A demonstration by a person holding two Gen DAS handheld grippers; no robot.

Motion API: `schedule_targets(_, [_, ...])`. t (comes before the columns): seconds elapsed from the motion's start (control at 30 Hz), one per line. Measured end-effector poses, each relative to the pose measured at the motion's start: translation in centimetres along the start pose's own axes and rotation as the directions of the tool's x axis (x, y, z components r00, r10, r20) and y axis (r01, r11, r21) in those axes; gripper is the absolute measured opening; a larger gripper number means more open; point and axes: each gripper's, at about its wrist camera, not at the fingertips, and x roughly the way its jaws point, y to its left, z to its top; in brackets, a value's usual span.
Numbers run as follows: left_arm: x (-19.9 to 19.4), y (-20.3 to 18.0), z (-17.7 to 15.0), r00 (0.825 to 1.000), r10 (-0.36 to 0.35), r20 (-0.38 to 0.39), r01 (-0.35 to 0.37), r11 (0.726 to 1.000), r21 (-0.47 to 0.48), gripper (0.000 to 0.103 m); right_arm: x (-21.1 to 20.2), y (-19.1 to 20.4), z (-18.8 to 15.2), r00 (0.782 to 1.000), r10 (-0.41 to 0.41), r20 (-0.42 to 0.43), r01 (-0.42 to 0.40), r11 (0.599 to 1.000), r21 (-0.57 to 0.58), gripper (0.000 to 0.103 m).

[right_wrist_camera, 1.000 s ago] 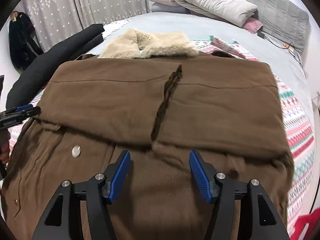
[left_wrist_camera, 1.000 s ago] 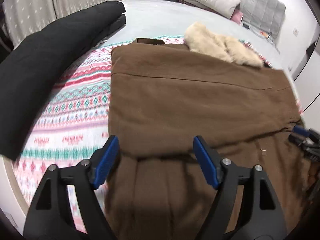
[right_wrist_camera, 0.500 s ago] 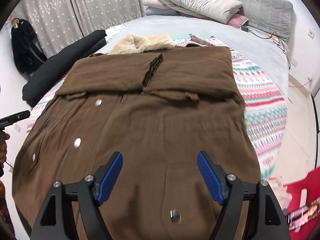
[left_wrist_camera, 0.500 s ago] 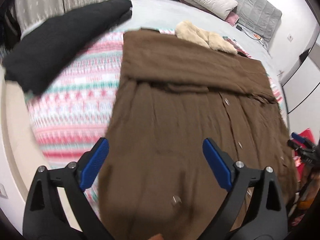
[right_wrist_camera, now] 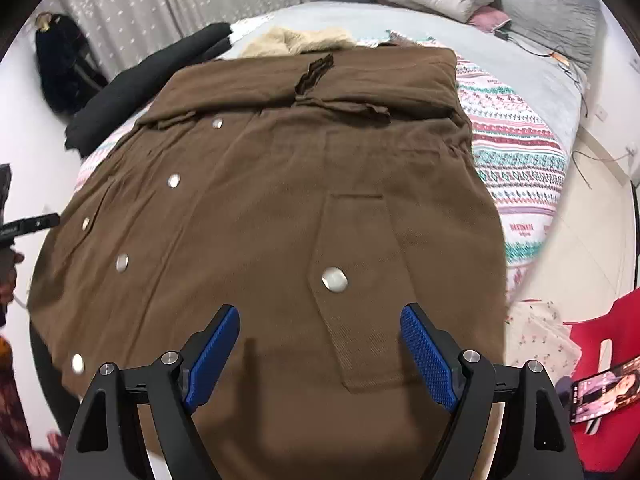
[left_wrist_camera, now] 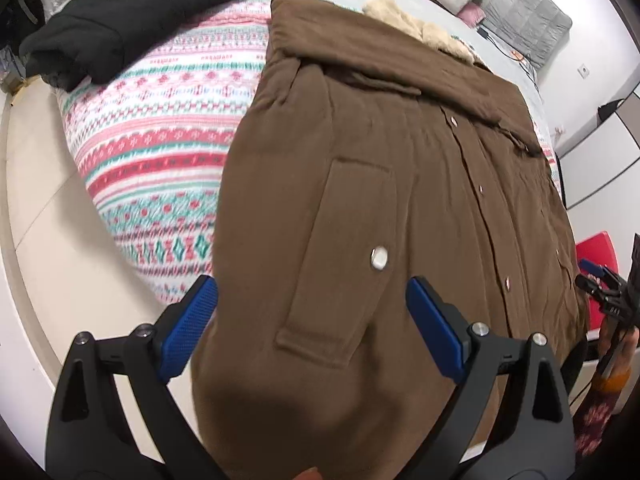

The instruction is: Fold large clothes

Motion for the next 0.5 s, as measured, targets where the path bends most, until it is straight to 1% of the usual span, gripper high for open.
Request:
schedule_targets(0.1, [-0.4,0.9,-0.5,0.999,-0.051,-0.018,0.051,0.999,-0.004,0.095,-1.1,-1.6,-0.9,0.999,0.004,-0.036,-0.005,1.0,-0.019,0.084])
schedule_targets(0.17, [-0.4,1.7,-0.7,0.994,-0.103,-0.039,0.102,0.994,-0.028,0.095,-1.5,-2.8,-1.3,0.998,-0.012,-0.062,0.011,1.0,-0.019,0.084])
schedule_targets(0.23, [-0.3,2.5,-1.1,0.985,-0.163,-0.054,0.16,0.985,-0.057,0.095,-1.8,-4.2,-1.9,0.996,-0.033,-0.088,0.033,0.999,-0.003,0.084])
schedule_targets(0.27, [-0.3,2.7,-1.2,0.982,-0.178,-0.055,0.174,0.983,-0.065,0.095,-1.8,-4.8,-2.1,0.994,-0.03,-0.105,0.031,0.999,0.01,0.084])
schedule_targets(0.43, [-0.3,3.7,-2.0,0.971,-0.232,-0.061,0.226,0.97,-0.087,0.095,-1.0,-7.4,-3.1,0.982,0.072,-0.172,-0.051,0.991,0.122,0.084])
schedule_targets(0.5, [-0.3,4.1,-2.4,0.967,-0.243,-0.069,0.237,0.967,-0.094,0.095,-0.5,-8.0,-3.4,0.979,0.072,-0.19,-0.044,0.988,0.146,0.084])
